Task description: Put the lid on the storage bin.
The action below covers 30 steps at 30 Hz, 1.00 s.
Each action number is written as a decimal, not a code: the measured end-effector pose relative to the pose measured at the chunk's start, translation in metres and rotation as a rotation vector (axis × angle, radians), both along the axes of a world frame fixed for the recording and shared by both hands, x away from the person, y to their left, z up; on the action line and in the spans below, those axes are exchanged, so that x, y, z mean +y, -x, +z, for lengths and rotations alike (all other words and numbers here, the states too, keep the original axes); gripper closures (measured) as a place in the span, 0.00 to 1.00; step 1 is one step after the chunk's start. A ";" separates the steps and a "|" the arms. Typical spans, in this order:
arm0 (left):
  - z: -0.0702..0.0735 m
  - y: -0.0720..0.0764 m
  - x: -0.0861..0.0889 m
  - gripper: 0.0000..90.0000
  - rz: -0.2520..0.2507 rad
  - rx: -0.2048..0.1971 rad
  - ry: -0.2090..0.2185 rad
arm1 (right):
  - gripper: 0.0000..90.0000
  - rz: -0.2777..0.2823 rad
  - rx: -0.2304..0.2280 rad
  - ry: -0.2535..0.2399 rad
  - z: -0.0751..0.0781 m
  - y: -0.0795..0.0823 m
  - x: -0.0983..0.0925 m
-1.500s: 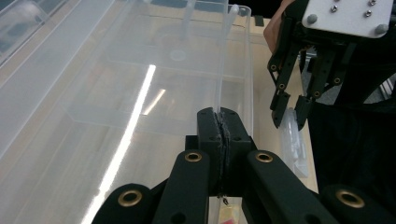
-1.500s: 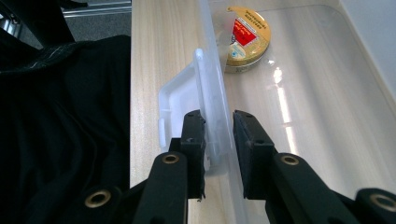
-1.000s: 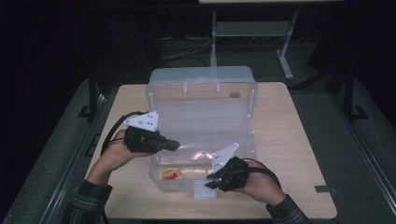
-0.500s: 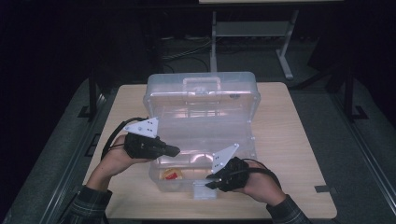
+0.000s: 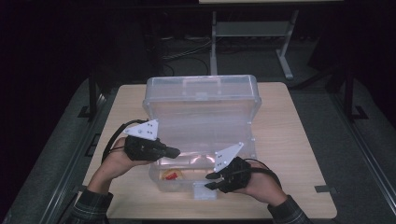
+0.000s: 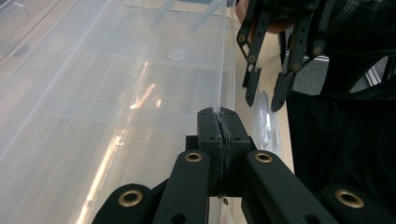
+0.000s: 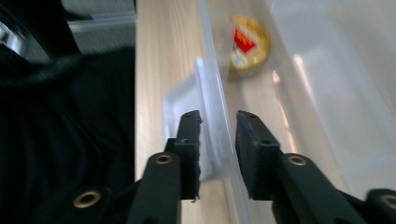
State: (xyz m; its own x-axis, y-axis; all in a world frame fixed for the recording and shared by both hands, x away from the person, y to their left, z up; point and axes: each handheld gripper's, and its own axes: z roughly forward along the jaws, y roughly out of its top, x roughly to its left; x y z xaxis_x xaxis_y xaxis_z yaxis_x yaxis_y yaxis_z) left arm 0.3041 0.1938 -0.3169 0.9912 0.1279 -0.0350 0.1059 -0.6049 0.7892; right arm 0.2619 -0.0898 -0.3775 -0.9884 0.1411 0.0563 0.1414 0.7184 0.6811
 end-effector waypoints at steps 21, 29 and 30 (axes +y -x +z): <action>-0.003 0.003 0.000 0.99 0.004 0.009 0.004 | 0.83 -0.027 0.027 -0.244 0.049 0.010 -0.048; -0.004 0.003 0.000 0.99 0.007 0.011 0.003 | 0.95 -0.090 -0.009 -0.292 0.061 0.007 -0.066; -0.004 0.004 0.000 0.99 0.006 0.013 0.004 | 0.99 -0.109 -0.017 -0.312 0.063 0.005 -0.071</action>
